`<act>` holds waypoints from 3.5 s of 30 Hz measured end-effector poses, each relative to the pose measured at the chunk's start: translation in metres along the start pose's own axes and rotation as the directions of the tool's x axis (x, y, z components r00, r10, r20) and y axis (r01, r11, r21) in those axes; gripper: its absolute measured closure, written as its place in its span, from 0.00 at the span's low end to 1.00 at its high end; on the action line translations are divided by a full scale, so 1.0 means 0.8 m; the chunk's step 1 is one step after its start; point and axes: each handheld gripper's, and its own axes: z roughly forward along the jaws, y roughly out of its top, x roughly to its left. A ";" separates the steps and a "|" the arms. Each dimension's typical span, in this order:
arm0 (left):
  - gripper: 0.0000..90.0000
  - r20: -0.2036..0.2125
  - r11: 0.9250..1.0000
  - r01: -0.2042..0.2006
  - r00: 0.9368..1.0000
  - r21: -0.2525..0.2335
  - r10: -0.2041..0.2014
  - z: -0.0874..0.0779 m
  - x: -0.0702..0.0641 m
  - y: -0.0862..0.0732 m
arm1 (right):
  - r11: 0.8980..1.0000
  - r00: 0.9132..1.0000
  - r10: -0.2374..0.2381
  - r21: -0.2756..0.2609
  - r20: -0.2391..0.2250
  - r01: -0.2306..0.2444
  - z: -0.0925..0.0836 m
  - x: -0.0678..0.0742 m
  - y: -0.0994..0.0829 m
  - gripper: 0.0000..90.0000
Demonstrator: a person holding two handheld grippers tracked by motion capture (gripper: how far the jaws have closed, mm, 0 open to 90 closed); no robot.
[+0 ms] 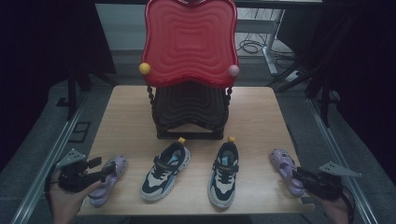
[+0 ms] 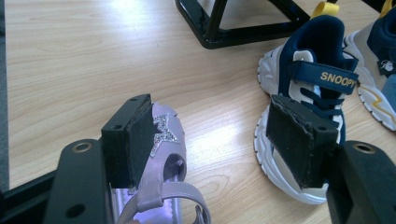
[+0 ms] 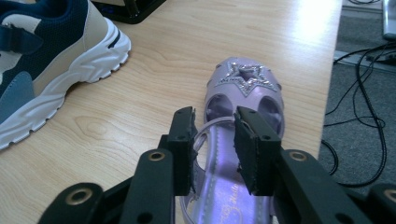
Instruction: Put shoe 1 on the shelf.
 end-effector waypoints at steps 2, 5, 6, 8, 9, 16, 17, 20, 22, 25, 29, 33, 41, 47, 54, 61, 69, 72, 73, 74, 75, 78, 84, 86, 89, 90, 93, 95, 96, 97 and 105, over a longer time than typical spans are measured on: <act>0.36 0.000 1.000 -0.001 1.000 0.005 0.001 0.001 -0.001 -0.001 | 1.000 1.000 -0.001 0.008 -0.005 0.001 0.005 0.001 0.000 0.74; 0.36 -0.002 1.000 -0.008 1.000 0.014 0.008 0.000 -0.004 -0.001 | 1.000 1.000 0.001 0.012 -0.014 -0.001 0.010 0.002 0.000 0.74; 0.36 -0.005 1.000 -0.006 1.000 0.016 0.006 0.000 -0.005 -0.001 | 1.000 1.000 0.000 0.011 -0.016 0.000 0.010 0.002 0.000 0.74; 0.36 -0.009 1.000 -0.003 1.000 0.020 0.004 -0.002 -0.005 -0.002 | 1.000 1.000 -0.005 0.011 -0.014 0.005 0.010 0.003 0.002 0.73; 0.36 -0.012 1.000 -0.003 1.000 0.020 0.003 -0.003 -0.006 -0.003 | 1.000 1.000 -0.005 0.010 -0.014 0.005 0.009 0.004 0.003 0.73; 0.37 -0.004 1.000 0.015 1.000 0.026 -0.015 -0.017 -0.004 -0.023 | 1.000 1.000 -0.011 -0.001 -0.009 0.011 0.004 0.009 0.007 0.72; 0.38 -0.008 0.999 0.019 1.000 0.032 -0.019 -0.017 -0.003 -0.027 | 1.000 1.000 -0.012 0.000 -0.006 0.012 0.004 0.009 0.008 0.71; 0.42 -0.017 0.998 0.023 1.000 0.056 -0.022 -0.018 0.001 -0.040 | 1.000 1.000 -0.020 0.008 -0.004 0.020 0.006 0.013 0.010 0.70; 0.44 -0.021 0.998 0.023 1.000 0.060 -0.022 -0.019 0.002 -0.046 | 1.000 1.000 -0.025 0.009 0.000 0.025 0.006 0.015 0.011 0.70; 0.47 -0.021 0.998 0.026 0.999 0.064 -0.025 -0.023 0.001 -0.055 | 1.000 1.000 -0.025 0.010 0.002 0.025 0.005 0.017 0.012 0.70; 0.50 -0.013 0.996 0.020 1.000 0.092 -0.018 -0.021 -0.003 -0.065 | 1.000 1.000 -0.025 0.015 0.003 0.025 0.007 0.018 0.010 0.70; 0.55 -0.015 0.991 0.011 1.000 0.133 -0.009 -0.008 -0.004 -0.071 | 1.000 1.000 -0.019 0.021 0.005 0.019 0.010 0.018 0.008 0.69; 0.72 -0.013 0.983 -0.010 1.000 0.185 0.012 0.009 -0.004 -0.077 | 0.999 1.000 -0.021 0.025 0.008 0.021 0.009 0.019 0.009 0.69; 0.82 -0.015 0.974 -0.020 1.000 0.224 0.024 0.019 -0.004 -0.079 | 0.999 1.000 -0.025 0.047 0.016 0.024 0.011 0.021 0.007 0.69; 0.87 -0.022 0.973 -0.016 1.000 0.232 0.021 0.021 -0.002 -0.080 | 0.996 1.000 -0.014 0.088 0.023 0.011 0.012 0.019 0.005 0.69; 0.89 -0.011 0.970 -0.011 1.000 0.245 0.015 0.021 0.001 -0.079 | 0.987 1.000 -0.010 0.163 0.020 0.006 0.021 0.019 -0.001 0.70; 0.92 -0.012 0.968 -0.003 1.000 0.251 0.007 0.021 0.003 -0.077 | 0.976 0.997 -0.040 0.214 0.060 0.027 0.034 0.023 -0.004 0.90; 0.95 -0.024 0.969 0.006 1.000 0.246 0.000 0.018 0.005 -0.077 | 0.976 0.998 -0.044 0.215 0.054 0.032 0.035 0.024 -0.004 0.92; 0.96 -0.024 0.970 0.010 1.000 0.242 -0.004 0.017 0.005 -0.077 | 0.976 0.997 -0.050 0.215 0.058 0.036 0.035 0.024 -0.004 0.93; 0.96 -0.025 0.972 0.015 1.000 0.236 -0.009 0.016 0.006 -0.077 | 0.976 0.997 -0.052 0.214 0.060 0.039 0.035 0.024 -0.004 0.93; 0.96 -0.025 0.973 0.020 1.000 0.232 -0.014 0.016 0.007 -0.077 | 0.977 0.997 -0.054 0.209 0.059 0.040 0.034 0.023 -0.004 0.93; 0.97 -0.029 0.977 0.028 0.999 0.213 -0.022 0.013 0.007 -0.077 | 0.980 0.997 -0.047 0.197 0.060 0.034 0.033 0.022 -0.004 0.94; 0.97 -0.052 0.989 0.043 0.998 0.143 -0.036 0.006 0.006 -0.073 | 0.987 0.995 -0.042 0.159 0.089 0.027 0.026 0.018 -0.001 0.95; 0.97 -0.052 0.991 0.052 0.998 0.123 -0.046 0.005 0.006 -0.073 | 0.990 0.996 -0.026 0.137 0.085 0.014 0.024 0.018 0.000 0.95; 0.96 -0.051 0.993 0.065 0.997 0.099 -0.061 0.003 0.008 -0.073 | 0.994 0.996 -0.015 0.108 0.087 0.005 0.019 0.018 0.002 0.95; 0.96 -0.049 0.993 0.070 0.997 0.090 -0.065 0.003 0.008 -0.073 | 0.995 0.996 -0.009 0.099 0.086 0.000 0.017 0.017 0.003 0.95; 0.96 -0.032 0.994 0.084 0.996 0.071 -0.082 0.001 0.009 -0.073 | 0.997 0.996 0.009 0.069 0.084 -0.015 0.011 0.016 0.004 0.95; 0.96 -0.021 0.994 0.089 0.996 0.059 -0.088 -0.001 0.009 -0.071 | 0.999 0.997 0.018 0.047 0.077 -0.022 0.008 0.015 0.006 0.95; 0.96 -0.015 0.995 0.091 0.996 0.049 -0.090 -0.002 0.009 -0.070 | 0.999 0.997 0.021 0.038 0.074 -0.024 0.006 0.015 0.006 0.95; 0.96 -0.009 0.995 0.094 0.996 0.040 -0.094 -0.003 0.008 -0.069 | 0.999 0.997 0.028 0.025 0.068 -0.030 0.005 0.015 0.007 0.95; 0.96 0.039 0.995 0.098 0.995 -0.022 -0.097 -0.009 0.005 -0.056 | 0.997 0.998 0.060 -0.050 0.026 -0.059 -0.002 0.017 0.014 0.95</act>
